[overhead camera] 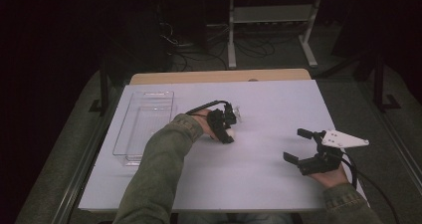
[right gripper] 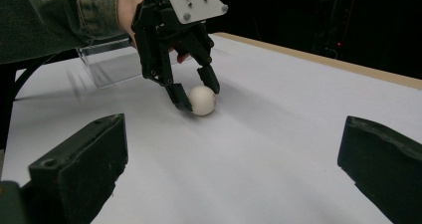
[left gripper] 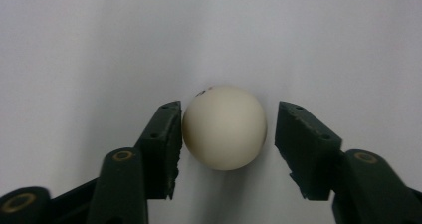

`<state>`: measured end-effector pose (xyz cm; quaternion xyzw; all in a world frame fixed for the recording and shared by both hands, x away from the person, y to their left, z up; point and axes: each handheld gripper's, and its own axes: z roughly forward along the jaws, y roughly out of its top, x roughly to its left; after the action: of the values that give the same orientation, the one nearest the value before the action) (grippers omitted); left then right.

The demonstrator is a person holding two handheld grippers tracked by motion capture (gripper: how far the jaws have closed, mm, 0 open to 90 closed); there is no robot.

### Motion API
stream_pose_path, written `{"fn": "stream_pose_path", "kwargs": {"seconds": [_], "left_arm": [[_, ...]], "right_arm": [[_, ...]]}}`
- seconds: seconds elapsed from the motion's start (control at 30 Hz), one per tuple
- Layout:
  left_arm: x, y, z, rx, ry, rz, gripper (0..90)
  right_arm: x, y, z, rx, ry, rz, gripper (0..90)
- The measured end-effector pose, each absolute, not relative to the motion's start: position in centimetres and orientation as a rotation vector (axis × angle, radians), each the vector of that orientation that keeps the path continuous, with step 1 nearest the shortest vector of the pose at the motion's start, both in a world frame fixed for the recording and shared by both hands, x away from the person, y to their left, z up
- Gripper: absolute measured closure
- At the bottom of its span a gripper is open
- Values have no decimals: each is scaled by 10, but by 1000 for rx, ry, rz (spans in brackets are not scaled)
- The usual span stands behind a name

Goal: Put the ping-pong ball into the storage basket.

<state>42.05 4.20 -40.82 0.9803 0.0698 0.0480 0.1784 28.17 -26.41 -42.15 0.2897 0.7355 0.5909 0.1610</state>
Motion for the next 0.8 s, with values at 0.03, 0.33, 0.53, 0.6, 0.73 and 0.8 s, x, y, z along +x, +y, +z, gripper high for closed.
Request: {"fn": "stream_pose_path", "kwargs": {"seconds": [0.03, 0.33, 0.53, 0.6, 0.73, 0.8], "left_arm": [[421, 42, -409, 2773, 197, 132, 475], [419, 41, -409, 2775, 177, 104, 507], [420, 43, -406, 2757, 184, 92, 510], [420, 44, -404, 2762, 190, 98, 510], [419, 44, -400, 2761, 182, 102, 510], [419, 44, -398, 2760, 184, 99, 510]], "right_arm": [[282, -264, -421, 826, 2100, 1687, 0], [282, -265, -421, 828, 2100, 1693, 0], [281, -265, -421, 827, 2100, 1696, 0], [281, -265, -421, 826, 2098, 1697, 0], [281, -265, -421, 826, 2096, 1699, 0], [281, -266, -420, 826, 2095, 1700, 0]]}}
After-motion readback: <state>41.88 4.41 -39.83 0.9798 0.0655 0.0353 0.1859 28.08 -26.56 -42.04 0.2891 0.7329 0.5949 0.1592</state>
